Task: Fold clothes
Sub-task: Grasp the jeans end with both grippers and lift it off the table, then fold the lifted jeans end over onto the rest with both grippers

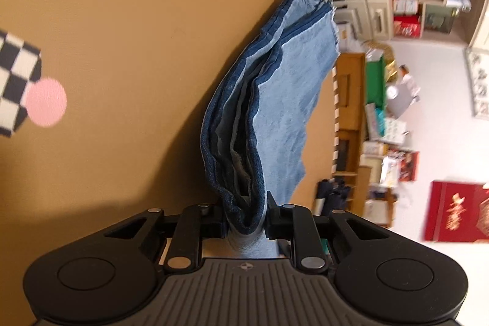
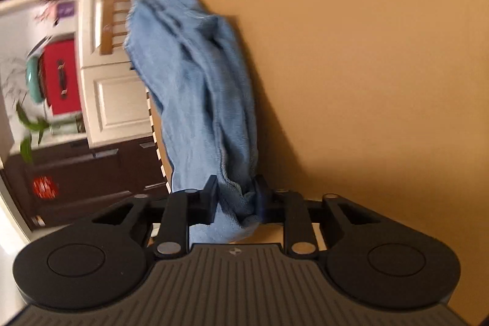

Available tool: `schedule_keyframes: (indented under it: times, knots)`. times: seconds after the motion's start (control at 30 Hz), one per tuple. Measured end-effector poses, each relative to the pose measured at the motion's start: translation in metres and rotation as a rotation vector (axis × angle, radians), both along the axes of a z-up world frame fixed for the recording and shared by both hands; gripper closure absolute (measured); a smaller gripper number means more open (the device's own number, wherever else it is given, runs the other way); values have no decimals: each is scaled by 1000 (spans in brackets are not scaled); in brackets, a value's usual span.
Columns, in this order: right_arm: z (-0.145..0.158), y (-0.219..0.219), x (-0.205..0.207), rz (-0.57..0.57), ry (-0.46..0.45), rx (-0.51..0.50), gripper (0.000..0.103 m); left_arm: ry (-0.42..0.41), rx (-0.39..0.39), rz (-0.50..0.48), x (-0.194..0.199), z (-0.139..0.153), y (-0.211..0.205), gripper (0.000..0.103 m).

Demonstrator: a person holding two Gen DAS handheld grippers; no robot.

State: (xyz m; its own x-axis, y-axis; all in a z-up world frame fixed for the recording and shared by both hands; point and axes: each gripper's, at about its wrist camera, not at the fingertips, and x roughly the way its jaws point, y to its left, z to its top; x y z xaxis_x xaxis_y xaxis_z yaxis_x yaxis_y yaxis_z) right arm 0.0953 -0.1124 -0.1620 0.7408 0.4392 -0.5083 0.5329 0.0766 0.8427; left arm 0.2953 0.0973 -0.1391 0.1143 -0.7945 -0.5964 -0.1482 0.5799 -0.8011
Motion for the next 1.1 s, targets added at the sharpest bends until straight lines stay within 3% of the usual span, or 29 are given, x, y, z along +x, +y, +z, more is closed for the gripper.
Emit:
schedule_keyframes:
  times: [0.2, 0.5, 0.73, 1.1]
  knots:
    - [16, 1, 7, 42, 4, -75, 85, -69, 121, -76, -1, 16, -8, 83]
    - [26, 3, -8, 115, 35, -96, 85, -64, 212, -140, -26, 32, -5, 83]
    - [44, 16, -52, 194, 89, -111, 85, -41, 266, -185, -83, 46, 14, 83]
    - [97, 46, -115, 448, 207, -195, 85, -22, 331, -270, -179, 86, 45, 83]
